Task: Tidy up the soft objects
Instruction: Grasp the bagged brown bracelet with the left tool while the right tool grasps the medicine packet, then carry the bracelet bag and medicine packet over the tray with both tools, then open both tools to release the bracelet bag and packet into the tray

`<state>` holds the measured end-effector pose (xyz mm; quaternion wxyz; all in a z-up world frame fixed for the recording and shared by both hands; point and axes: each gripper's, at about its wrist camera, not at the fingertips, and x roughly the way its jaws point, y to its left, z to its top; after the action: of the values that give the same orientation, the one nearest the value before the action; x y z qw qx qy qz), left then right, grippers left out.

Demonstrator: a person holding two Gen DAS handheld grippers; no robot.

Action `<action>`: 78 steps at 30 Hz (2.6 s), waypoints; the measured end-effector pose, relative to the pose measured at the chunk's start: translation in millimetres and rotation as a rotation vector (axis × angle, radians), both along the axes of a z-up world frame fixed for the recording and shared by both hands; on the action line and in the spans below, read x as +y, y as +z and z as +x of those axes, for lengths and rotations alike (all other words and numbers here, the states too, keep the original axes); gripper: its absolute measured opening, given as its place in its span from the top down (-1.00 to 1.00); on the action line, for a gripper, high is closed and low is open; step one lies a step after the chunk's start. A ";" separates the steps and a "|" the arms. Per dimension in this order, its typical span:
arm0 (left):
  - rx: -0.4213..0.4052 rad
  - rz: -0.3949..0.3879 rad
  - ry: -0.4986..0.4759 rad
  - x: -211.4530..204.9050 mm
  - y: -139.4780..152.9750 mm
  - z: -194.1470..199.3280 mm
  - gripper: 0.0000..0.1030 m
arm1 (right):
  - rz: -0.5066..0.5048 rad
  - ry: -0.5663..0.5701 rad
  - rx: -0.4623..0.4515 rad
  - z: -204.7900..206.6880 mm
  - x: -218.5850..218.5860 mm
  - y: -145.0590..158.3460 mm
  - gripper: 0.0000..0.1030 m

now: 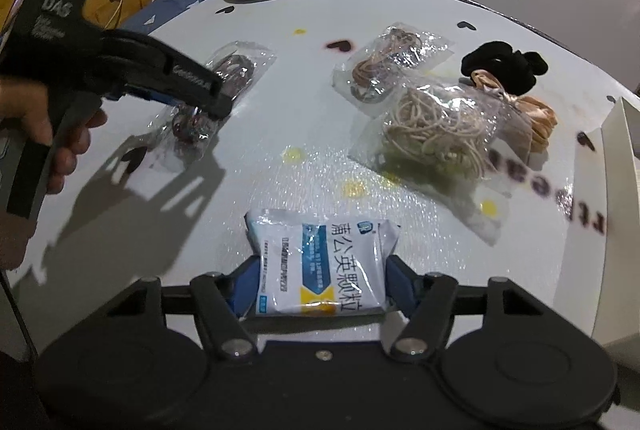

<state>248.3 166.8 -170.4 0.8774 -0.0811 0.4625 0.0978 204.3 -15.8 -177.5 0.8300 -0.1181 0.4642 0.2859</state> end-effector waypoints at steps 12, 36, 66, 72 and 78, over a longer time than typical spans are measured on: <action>-0.055 -0.052 0.003 -6.7 17.7 -44.7 0.36 | 0.019 -0.050 -0.032 -11.7 -15.6 13.9 -0.30; -0.296 -0.110 -0.183 -135.3 103.8 -43.0 0.36 | 0.147 -0.374 -0.254 7.9 -166.1 105.0 -0.31; -0.078 -0.188 -0.300 -359.6 37.8 37.8 0.36 | 0.091 -0.611 -0.178 90.8 -407.6 70.9 -0.32; -0.028 -0.154 -0.251 -357.3 19.8 46.8 0.36 | 0.090 -0.627 -0.135 122.4 -417.2 53.4 -0.32; -0.023 -0.137 -0.218 -352.9 12.1 51.0 0.34 | 0.062 -0.623 -0.095 152.4 -419.4 31.6 -0.34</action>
<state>299.3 -186.1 -158.3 0.8804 -0.0915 0.4643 -0.0309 356.7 -435.1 -145.9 0.9017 0.0418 0.4296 0.0259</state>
